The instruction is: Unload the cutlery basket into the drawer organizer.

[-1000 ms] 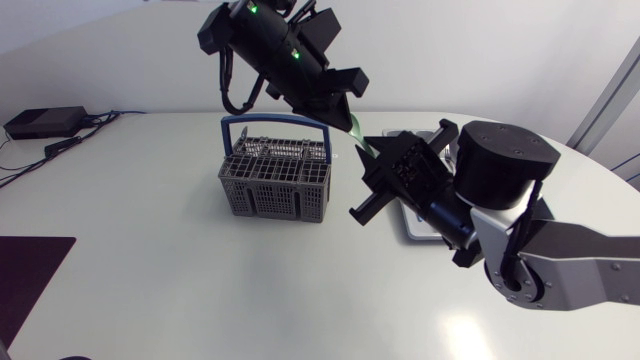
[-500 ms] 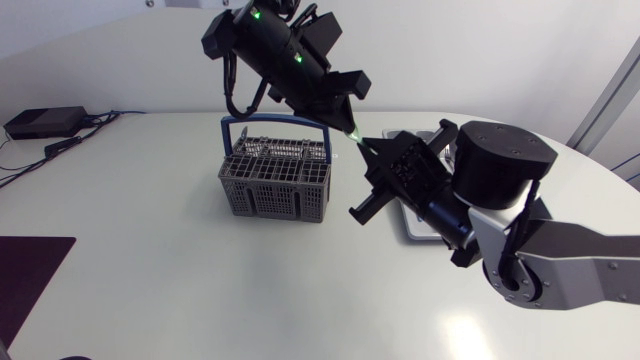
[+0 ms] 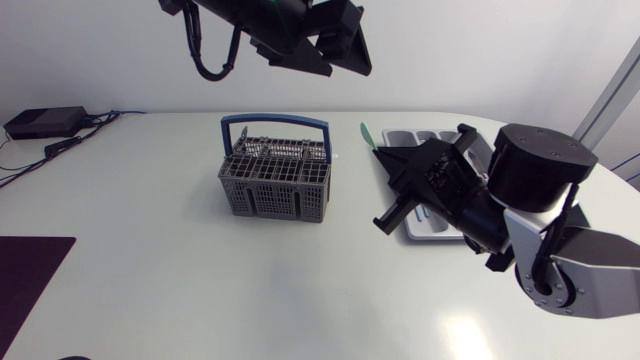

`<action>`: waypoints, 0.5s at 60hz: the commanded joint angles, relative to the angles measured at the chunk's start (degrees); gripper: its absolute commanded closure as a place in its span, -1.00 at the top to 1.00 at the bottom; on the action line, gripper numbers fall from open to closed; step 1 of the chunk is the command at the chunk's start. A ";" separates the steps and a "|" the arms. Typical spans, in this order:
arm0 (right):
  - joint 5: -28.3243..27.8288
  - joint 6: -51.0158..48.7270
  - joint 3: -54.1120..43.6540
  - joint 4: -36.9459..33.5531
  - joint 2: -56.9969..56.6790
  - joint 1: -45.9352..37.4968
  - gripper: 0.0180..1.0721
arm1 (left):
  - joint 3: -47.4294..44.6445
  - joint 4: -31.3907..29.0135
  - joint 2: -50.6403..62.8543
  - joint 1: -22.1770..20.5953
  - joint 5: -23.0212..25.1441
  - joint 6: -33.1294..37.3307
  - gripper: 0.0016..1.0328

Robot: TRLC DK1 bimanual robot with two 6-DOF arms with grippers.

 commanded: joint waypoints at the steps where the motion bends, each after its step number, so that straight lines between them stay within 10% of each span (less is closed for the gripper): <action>1: -0.72 0.38 -1.64 -0.74 -1.24 -0.85 -0.84 | 0.31 0.23 -0.54 0.81 0.61 0.99 0.87; 30: -24.27 -18.16 -7.97 -5.05 -5.63 -25.63 -0.84 | -10.94 -2.76 -4.05 3.97 -10.37 20.50 0.90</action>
